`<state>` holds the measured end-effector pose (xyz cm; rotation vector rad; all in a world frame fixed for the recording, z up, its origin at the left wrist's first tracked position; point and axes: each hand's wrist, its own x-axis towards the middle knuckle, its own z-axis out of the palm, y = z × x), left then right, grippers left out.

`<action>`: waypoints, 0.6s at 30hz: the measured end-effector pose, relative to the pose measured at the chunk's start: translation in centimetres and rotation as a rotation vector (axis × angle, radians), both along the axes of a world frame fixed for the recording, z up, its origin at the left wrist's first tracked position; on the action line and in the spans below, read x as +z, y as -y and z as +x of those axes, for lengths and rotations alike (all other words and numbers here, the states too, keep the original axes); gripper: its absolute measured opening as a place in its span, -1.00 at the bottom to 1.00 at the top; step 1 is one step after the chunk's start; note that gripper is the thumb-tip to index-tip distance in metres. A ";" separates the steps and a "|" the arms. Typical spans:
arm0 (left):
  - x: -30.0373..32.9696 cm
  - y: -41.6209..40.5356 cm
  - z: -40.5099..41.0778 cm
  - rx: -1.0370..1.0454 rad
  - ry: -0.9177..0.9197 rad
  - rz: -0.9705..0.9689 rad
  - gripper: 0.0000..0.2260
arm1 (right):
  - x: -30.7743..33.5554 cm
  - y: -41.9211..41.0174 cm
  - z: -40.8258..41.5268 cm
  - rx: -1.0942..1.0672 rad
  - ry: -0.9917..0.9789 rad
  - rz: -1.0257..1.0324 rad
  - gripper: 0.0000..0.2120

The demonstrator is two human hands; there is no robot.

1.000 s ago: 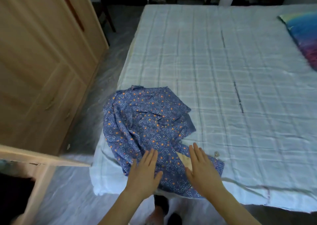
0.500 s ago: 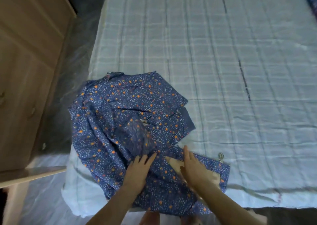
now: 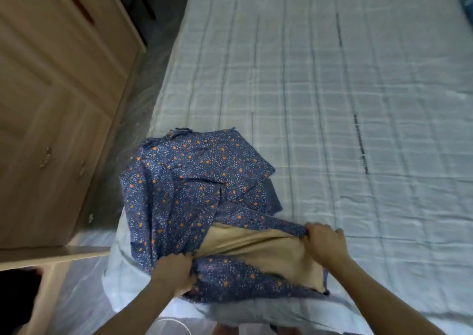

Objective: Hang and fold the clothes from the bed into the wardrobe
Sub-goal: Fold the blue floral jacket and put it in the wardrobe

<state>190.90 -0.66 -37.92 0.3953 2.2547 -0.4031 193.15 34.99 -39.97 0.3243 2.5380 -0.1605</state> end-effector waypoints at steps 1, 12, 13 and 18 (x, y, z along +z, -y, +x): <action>0.6 -0.2 0.0 0.076 -0.027 0.002 -0.60 | 1.1 -2.7 -0.3 -0.077 0.008 -0.024 -0.87; 0.4 -18.9 5.3 0.016 0.129 0.454 -0.20 | 1.0 -36.2 6.3 -0.607 0.008 0.287 -0.65; -0.3 -20.8 4.3 -0.170 0.378 0.628 -0.24 | -0.7 -38.6 8.0 -0.586 0.034 0.300 -0.61; -1.9 -23.2 1.1 -0.236 0.882 0.852 -0.53 | 2.5 -29.1 7.2 -0.388 -0.171 0.393 -0.61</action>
